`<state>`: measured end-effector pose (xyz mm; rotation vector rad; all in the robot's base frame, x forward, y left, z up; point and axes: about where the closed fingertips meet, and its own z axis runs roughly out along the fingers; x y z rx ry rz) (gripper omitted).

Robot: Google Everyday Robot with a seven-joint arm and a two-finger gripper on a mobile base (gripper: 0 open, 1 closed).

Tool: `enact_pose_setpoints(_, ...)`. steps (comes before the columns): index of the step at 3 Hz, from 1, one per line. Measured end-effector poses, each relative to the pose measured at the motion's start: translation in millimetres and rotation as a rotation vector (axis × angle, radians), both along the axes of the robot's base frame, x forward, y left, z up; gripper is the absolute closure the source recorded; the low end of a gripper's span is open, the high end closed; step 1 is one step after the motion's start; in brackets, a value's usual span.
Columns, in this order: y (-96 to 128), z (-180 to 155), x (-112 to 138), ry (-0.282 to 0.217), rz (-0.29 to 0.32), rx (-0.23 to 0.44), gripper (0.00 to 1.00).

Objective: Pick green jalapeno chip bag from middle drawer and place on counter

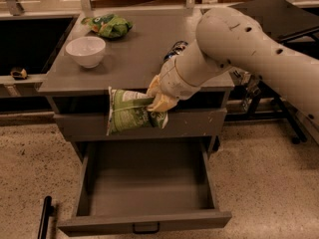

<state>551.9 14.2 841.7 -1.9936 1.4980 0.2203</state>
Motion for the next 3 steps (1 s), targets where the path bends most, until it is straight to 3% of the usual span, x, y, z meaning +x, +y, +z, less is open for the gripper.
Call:
enact_pose_setpoints(1,5,4,12,-0.018,0.004,0.023,1.00)
enact_pose_setpoints(3,-24,59,92,-0.039,-0.161,0.363,1.00)
